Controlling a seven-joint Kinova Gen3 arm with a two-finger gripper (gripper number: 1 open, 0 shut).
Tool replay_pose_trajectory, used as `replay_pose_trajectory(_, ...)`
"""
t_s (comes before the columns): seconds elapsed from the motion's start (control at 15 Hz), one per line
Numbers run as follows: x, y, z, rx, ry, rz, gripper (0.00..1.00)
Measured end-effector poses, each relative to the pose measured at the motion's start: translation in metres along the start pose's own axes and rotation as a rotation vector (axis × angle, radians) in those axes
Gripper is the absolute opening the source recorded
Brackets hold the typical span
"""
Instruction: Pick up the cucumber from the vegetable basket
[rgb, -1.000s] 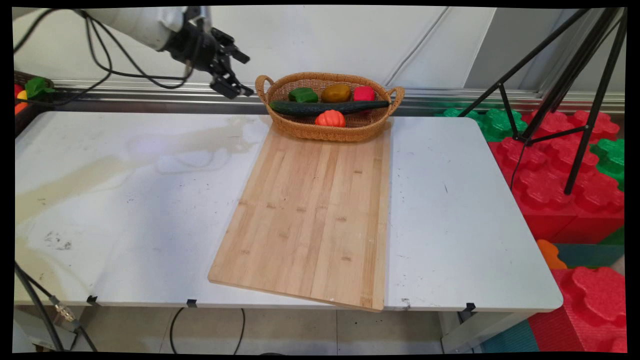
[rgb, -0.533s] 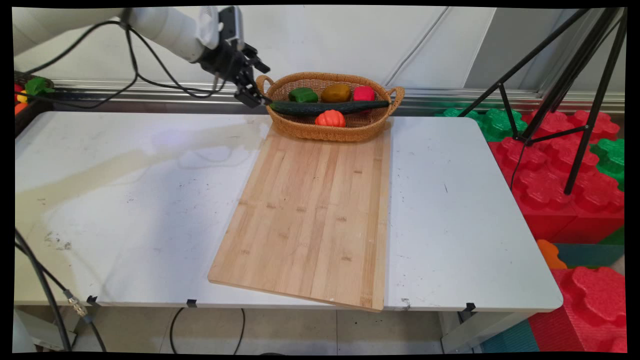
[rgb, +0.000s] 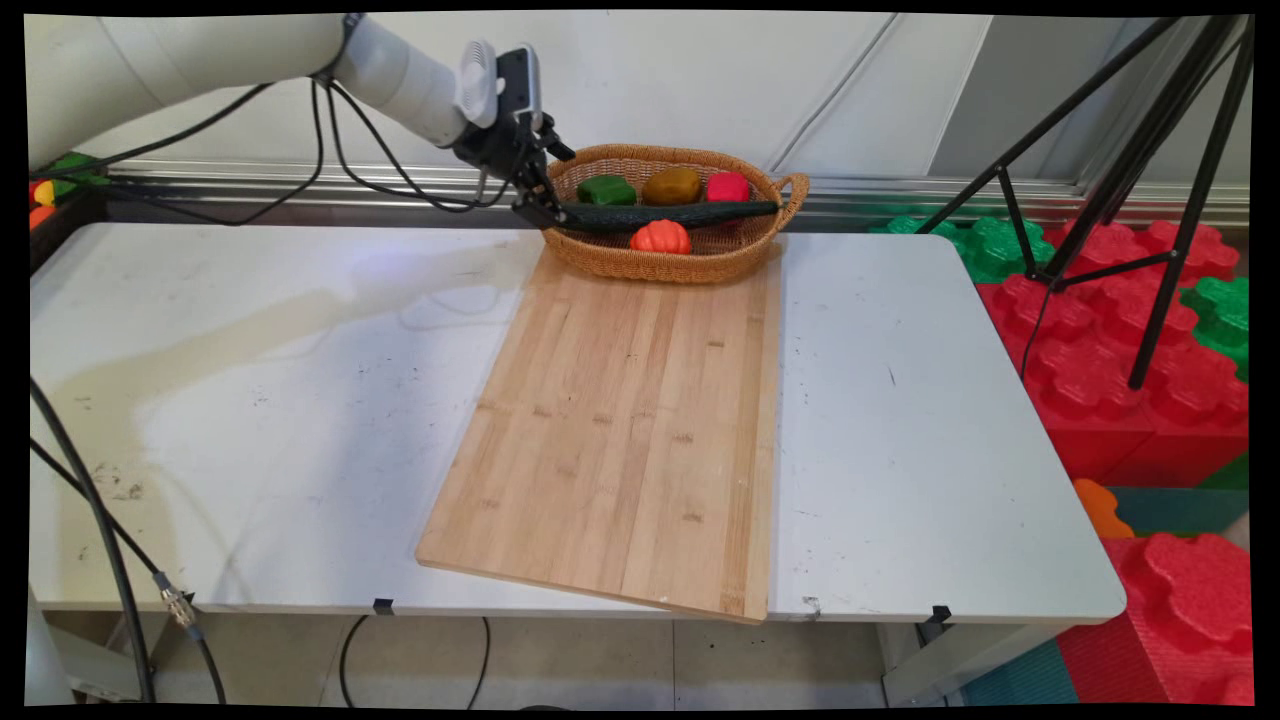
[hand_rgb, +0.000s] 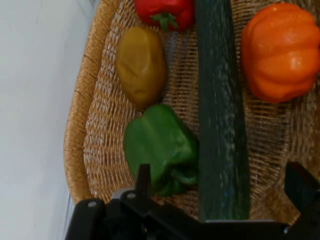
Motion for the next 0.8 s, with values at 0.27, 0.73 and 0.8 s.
replay_pose_trajectory(0.27, 0.004, -0.001, 0.022, 0.0, -0.008, 0.011, 1.0)
replay_pose_trajectory(0.73, 0.01, -0.002, 0.044, 0.002, -0.008, 0.014, 1.0)
replay_pose_trajectory(0.8, 0.01, -0.002, 0.046, 0.002, -0.008, 0.013, 1.0)
